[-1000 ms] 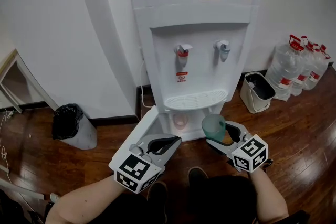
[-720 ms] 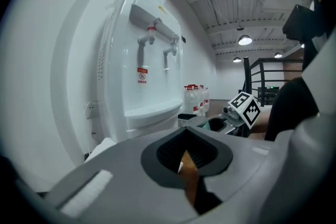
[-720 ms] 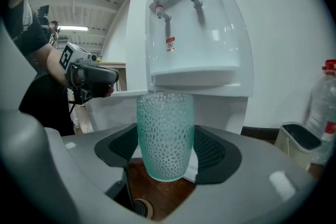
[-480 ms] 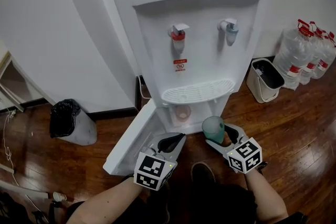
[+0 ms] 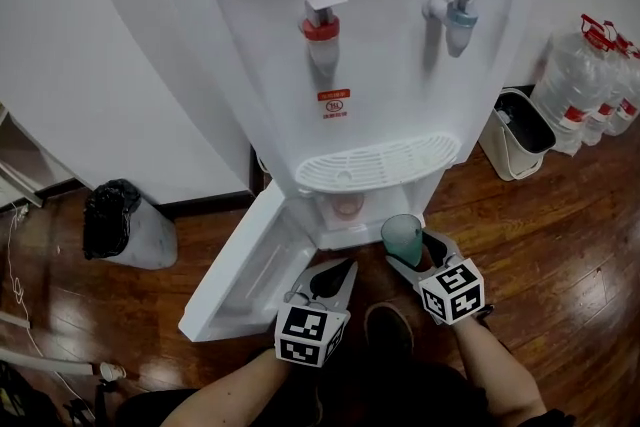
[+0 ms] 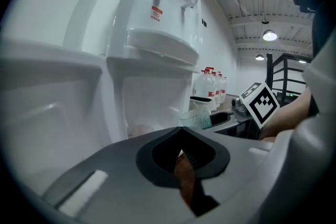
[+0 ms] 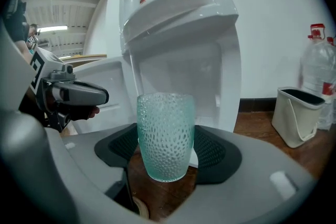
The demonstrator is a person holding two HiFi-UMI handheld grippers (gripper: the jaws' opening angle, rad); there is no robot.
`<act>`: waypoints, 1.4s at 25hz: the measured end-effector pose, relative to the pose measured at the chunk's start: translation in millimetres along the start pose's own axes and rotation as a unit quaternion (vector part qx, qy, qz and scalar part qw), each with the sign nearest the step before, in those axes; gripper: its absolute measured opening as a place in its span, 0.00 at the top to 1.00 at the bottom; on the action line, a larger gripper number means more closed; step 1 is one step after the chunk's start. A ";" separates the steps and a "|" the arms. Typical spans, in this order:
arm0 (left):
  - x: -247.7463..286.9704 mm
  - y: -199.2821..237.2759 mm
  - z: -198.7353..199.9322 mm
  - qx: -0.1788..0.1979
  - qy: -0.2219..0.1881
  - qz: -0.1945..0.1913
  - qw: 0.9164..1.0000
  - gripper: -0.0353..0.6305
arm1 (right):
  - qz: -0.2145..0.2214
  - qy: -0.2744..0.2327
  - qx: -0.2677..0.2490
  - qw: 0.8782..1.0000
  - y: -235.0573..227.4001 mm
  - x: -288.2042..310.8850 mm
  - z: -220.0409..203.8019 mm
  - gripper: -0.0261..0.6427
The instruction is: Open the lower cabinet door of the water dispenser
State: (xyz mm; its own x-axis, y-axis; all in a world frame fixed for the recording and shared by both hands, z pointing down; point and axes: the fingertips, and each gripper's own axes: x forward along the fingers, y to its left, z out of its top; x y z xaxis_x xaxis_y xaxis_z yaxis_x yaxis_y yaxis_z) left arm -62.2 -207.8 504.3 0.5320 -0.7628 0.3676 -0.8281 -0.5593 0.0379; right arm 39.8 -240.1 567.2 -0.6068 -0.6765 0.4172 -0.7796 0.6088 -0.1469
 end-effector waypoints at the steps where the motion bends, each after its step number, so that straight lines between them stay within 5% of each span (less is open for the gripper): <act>1: 4.9 2.4 -5.2 -0.007 0.005 0.001 1.000 0.79 | -0.005 0.001 0.002 1.000 -3.9 5.4 -2.6 0.46; 8: 32.5 14.0 -41.6 -0.043 0.040 0.002 0.998 0.95 | -0.028 0.013 0.013 0.999 -25.6 40.5 -19.0 0.46; 22: 55.0 17.6 -57.5 -0.043 0.079 -0.003 0.996 0.95 | -0.051 0.006 0.053 0.997 -55.3 89.6 -35.1 0.46; 35: 64.5 24.6 -68.2 -0.045 0.100 -0.002 0.994 0.95 | -0.049 0.005 0.033 0.998 -66.4 127.0 -32.1 0.47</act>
State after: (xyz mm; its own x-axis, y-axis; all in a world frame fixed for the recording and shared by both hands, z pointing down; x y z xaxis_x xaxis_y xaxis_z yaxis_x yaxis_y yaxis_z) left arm -60.3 -248.6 592.2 0.4963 -0.6762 0.5445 -0.8436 -0.5236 0.1186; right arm 19.4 -353.0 658.7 -0.5258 -0.7267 0.4422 -0.8438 0.5115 -0.1627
